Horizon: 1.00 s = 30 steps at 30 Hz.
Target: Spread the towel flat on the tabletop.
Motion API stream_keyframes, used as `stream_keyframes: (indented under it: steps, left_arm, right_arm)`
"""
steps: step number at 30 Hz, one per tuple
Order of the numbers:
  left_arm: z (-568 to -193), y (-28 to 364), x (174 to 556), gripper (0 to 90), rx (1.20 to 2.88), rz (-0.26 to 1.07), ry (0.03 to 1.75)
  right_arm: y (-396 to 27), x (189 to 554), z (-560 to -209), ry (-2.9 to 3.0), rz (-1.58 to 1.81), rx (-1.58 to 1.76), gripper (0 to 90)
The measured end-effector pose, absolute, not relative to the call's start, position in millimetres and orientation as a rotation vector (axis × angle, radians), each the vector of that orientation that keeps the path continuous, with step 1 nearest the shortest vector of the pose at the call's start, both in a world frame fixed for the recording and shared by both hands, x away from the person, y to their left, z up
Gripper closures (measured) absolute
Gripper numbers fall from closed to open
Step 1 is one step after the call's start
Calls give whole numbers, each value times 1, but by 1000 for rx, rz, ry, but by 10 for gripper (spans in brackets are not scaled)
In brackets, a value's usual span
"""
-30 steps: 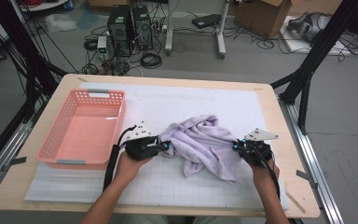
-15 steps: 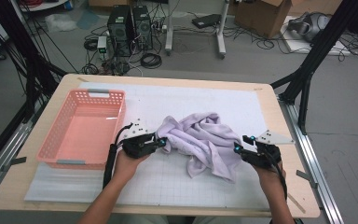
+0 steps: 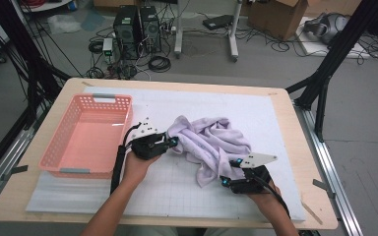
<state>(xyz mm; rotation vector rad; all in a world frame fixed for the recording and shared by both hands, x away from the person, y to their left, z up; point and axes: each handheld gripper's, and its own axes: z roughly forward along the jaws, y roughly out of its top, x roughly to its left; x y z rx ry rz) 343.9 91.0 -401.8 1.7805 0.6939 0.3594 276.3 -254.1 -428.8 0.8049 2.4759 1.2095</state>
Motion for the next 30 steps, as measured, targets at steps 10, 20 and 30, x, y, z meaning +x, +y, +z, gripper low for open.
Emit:
stream_keyframes:
  steps: [10,20,30]
  left_arm:
    - [-399,91,363,782,1749,374,756]
    - [-415,78,386,759,1745,370,842]
    - [-414,83,386,435,1735,369,893]
  right_arm:
    - [-276,311,-398,2325,1367,853,815]
    - [-291,381,-389,2220,1303,1000,816]
    - [-309,419,-402,1931,1142,1302,815]
